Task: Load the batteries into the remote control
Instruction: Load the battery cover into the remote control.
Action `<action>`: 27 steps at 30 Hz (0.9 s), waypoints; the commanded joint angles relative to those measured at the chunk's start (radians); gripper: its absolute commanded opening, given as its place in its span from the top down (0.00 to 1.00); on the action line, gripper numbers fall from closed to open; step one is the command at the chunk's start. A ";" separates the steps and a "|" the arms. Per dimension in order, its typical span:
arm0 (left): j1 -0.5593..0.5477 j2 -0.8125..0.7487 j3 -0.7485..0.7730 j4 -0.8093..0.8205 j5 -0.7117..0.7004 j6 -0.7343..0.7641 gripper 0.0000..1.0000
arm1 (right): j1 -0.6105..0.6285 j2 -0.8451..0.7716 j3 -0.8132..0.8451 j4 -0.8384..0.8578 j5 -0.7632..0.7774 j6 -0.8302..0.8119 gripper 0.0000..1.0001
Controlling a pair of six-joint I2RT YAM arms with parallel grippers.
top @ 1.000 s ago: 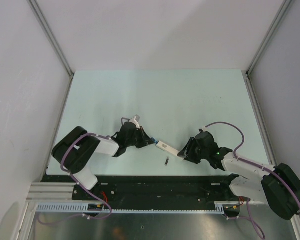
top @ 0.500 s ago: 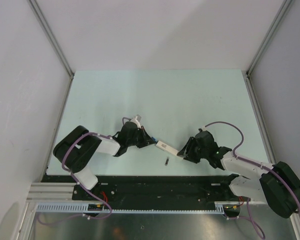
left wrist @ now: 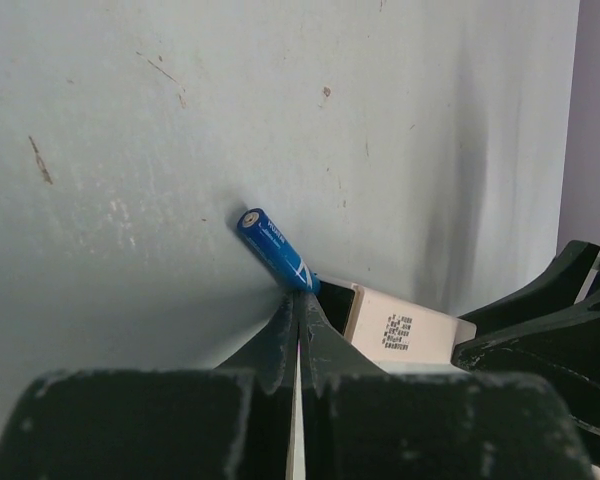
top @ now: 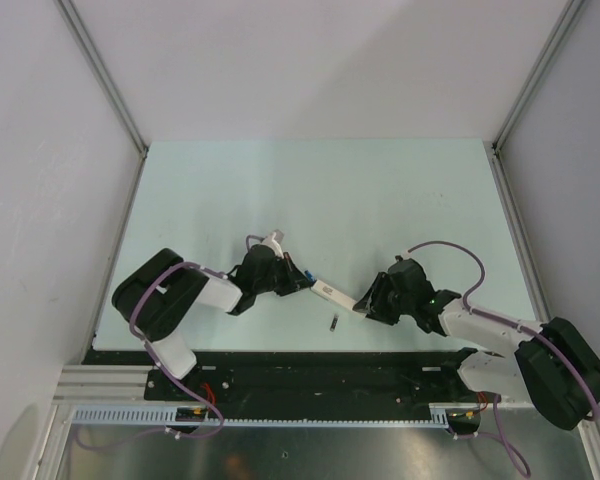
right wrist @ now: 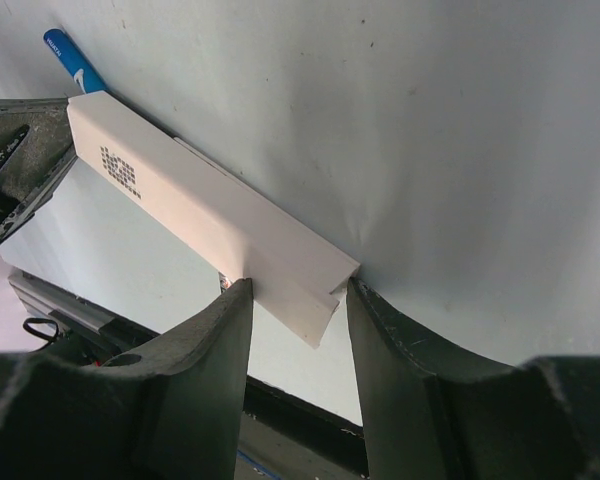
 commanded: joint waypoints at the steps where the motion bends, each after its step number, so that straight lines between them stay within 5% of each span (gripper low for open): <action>1: -0.014 0.007 -0.014 0.072 0.033 -0.017 1.00 | 0.002 0.076 -0.045 -0.167 0.087 -0.047 0.53; 27: -0.053 0.026 -0.084 0.239 0.091 -0.047 1.00 | 0.031 0.150 -0.001 -0.136 0.083 -0.032 0.53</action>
